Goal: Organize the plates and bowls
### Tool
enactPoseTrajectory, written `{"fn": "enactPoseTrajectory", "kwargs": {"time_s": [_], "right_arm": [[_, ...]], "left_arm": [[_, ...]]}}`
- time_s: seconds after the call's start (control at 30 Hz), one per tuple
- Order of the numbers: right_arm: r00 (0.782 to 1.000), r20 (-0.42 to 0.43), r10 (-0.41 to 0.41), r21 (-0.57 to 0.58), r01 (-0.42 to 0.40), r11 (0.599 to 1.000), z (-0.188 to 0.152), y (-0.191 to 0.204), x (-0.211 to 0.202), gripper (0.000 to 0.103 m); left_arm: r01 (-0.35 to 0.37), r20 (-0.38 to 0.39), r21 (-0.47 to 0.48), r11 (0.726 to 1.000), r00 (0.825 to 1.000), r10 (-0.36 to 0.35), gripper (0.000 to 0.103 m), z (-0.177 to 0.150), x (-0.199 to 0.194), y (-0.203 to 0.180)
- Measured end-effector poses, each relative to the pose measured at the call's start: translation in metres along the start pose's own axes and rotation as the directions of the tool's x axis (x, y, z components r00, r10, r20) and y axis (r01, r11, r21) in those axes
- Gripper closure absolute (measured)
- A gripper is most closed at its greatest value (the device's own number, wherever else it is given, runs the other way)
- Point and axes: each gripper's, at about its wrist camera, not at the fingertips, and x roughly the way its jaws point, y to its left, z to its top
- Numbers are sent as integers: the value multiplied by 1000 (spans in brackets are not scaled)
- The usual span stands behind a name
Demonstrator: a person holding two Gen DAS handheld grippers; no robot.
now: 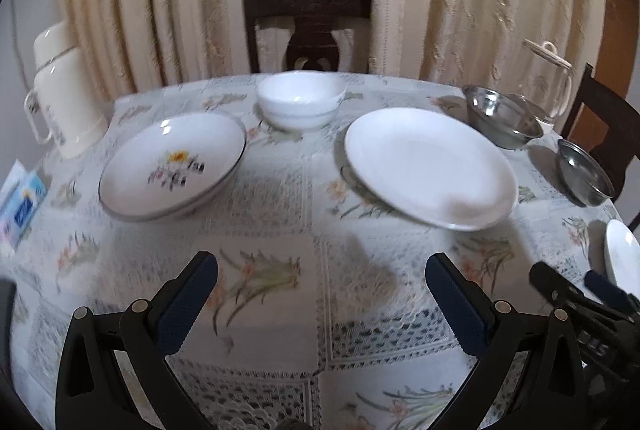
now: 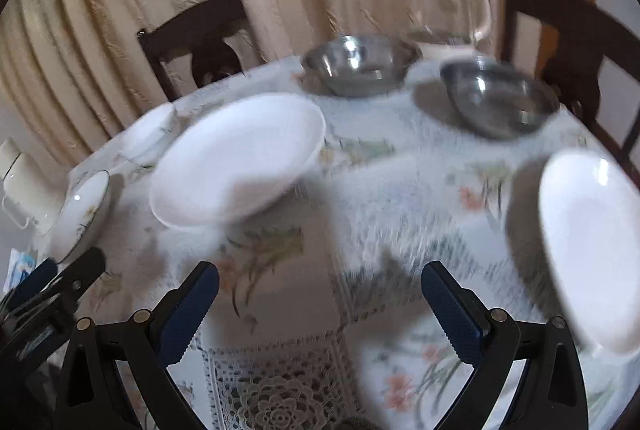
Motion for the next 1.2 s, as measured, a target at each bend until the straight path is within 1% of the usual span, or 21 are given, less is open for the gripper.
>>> {"fn": "enactPoseTrajectory", "kwargs": {"time_s": [0.1, 0.17, 0.23, 0.27, 0.33, 0.47, 0.53, 0.73, 0.93, 1.1, 1.17, 1.2], "right_arm": [[999, 27, -24, -63, 26, 998, 21, 2, 1, 0], [1000, -5, -31, -85, 30, 996, 34, 0, 15, 0], [999, -52, -2, -72, -1, 997, 43, -4, 33, 0], [998, -67, 0, -65, -5, 998, 46, -6, 40, 0], [997, -74, 3, -72, -8, 997, 50, -6, 52, 0], [995, -99, 24, -77, -31, 997, 57, -3, 72, 0], [993, -114, 35, -61, -43, 997, 62, -4, 82, 0], [985, -132, 111, 2, -112, 994, 70, -7, 95, 0], [973, -154, 170, 41, -166, 985, 69, -9, 109, 0], [969, -136, 205, 58, -198, 978, 68, -14, 109, 0], [968, -111, 223, 56, -218, 974, 66, -16, 107, 0], [969, -96, 230, 54, -225, 973, 64, -17, 107, 0]], "left_arm": [[20, -34, -12, 1000, 999, -20, 0, 18, 9, -3], [49, -68, -25, 998, 996, -51, 0, 28, 21, -5], [67, -82, -36, 997, 994, -70, 0, 35, 30, -7], [69, -82, -36, 997, 994, -71, 0, 37, 34, -8], [65, -86, -40, 997, 994, -69, 0, 42, 44, -9], [92, -112, -88, 992, 989, -101, 0, 50, 68, -5], [103, -115, -110, 989, 987, -116, 0, 54, 79, -2], [113, -107, -99, 989, 987, -123, 0, 62, 101, -7], [124, -122, -128, 984, 983, -140, 0, 66, 122, -10], [120, -143, -138, 983, 980, -140, 0, 64, 135, -10], [124, -156, -161, 979, 976, -149, 0, 62, 141, -6], [126, -136, -159, 979, 980, -148, 0, 61, 140, -6]]}}
